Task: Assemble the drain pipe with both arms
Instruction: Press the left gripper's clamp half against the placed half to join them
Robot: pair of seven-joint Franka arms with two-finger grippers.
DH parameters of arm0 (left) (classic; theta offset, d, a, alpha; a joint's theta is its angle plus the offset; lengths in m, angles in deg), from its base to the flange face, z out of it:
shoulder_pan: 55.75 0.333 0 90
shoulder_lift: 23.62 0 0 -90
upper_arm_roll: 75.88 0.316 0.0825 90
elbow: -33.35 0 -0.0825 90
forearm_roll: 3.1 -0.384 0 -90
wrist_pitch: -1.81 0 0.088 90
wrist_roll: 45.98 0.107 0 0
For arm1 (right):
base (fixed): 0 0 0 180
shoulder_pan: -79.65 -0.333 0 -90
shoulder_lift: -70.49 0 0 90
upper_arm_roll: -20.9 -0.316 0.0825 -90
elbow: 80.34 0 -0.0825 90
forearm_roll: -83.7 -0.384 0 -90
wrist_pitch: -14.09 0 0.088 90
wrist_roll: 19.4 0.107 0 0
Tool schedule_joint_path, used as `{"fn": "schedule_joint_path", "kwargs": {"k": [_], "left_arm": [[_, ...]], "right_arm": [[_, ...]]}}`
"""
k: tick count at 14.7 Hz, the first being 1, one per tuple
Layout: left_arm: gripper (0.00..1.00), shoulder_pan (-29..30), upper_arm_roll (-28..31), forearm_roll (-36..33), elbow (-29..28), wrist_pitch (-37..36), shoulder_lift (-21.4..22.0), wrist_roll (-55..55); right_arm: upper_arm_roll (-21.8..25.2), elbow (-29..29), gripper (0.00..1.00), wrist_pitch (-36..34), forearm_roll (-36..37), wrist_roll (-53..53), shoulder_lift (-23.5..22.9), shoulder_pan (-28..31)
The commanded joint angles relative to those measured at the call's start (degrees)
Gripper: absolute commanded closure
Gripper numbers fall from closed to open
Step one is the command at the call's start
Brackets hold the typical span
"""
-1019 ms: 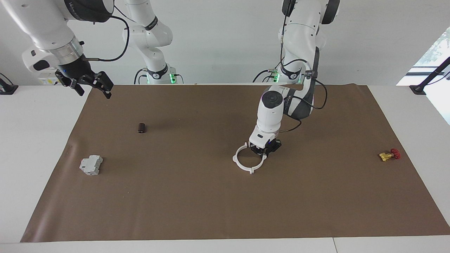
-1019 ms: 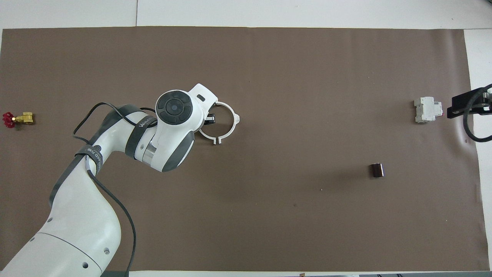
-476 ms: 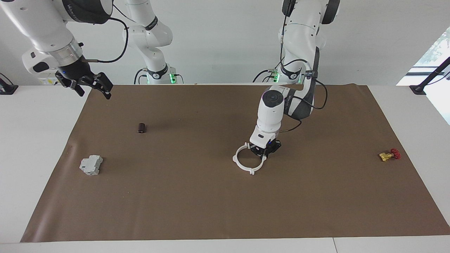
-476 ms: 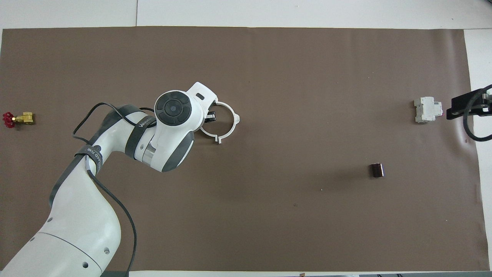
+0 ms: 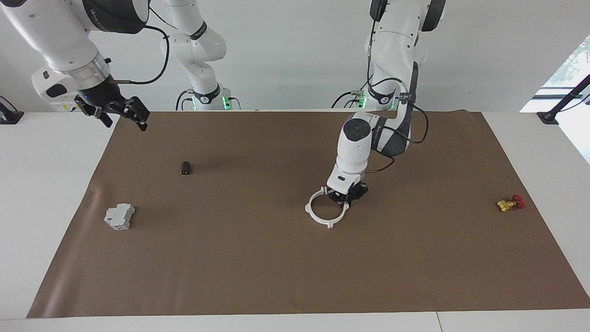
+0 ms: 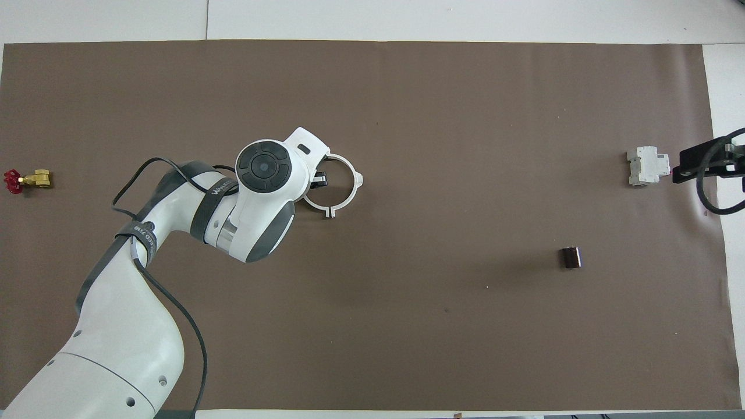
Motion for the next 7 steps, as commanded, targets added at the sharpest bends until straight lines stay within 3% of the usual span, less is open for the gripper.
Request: {"fn": "schedule_joint_path", "kwargs": {"k": [1, 6, 7], "left_arm": [[1.0, -0.85, 0.48, -1.38, -2.36, 1.1, 1.63, -1.39], [1.0, -0.85, 0.48, -1.38, -2.27, 1.27, 1.63, -1.21], [0.82, -0.76, 0.4, -1.38, -2.19, 1.45, 1.54, -1.39]], "right_arm": [[0.66, -1.3, 0.0, 1.04, -1.11, -1.53, 1.09, 0.19], [0.58, -1.39, 0.0, 0.95, -0.93, -1.36, 1.09, -0.43], [0.58, -1.39, 0.0, 1.04, -0.93, -1.36, 1.09, -0.51]]}}
